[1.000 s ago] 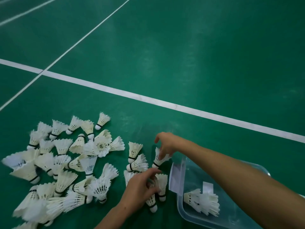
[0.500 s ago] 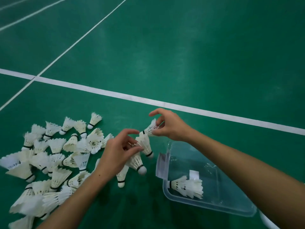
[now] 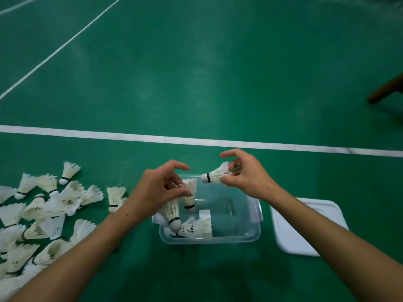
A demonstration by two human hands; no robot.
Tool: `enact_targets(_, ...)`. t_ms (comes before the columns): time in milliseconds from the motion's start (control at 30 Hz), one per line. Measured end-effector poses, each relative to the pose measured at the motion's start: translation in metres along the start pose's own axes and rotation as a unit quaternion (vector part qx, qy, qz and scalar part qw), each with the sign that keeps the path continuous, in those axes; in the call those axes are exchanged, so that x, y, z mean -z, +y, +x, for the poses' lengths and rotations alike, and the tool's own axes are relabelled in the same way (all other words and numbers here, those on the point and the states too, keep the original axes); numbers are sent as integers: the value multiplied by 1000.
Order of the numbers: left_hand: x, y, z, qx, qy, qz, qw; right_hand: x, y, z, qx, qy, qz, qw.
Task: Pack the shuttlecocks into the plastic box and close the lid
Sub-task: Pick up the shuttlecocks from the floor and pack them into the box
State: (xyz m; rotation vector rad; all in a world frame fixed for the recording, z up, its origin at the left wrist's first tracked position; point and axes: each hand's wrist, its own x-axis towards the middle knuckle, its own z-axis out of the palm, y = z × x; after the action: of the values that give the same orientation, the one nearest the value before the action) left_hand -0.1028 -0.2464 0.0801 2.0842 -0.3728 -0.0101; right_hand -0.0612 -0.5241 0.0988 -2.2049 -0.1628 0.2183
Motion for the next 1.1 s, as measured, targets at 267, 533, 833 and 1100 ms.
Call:
enact_targets(267, -37, -18, 3, 0, -74, 31, 997, -31, 55, -46, -78, -59, -100, 990)
enact_targets(533, -37, -25, -1, 10, -76, 34, 996, -58, 73, -51, -115, -109, -192, 968)
enact_targets(833, -32, -28, -1, 16, -76, 31, 997, -84, 79, -41, -163, -207, -141, 954)
enact_targets(1100, -37, -28, 4, 29, -106, 41, 993, -96, 73, -31, -193, -248, -105, 944)
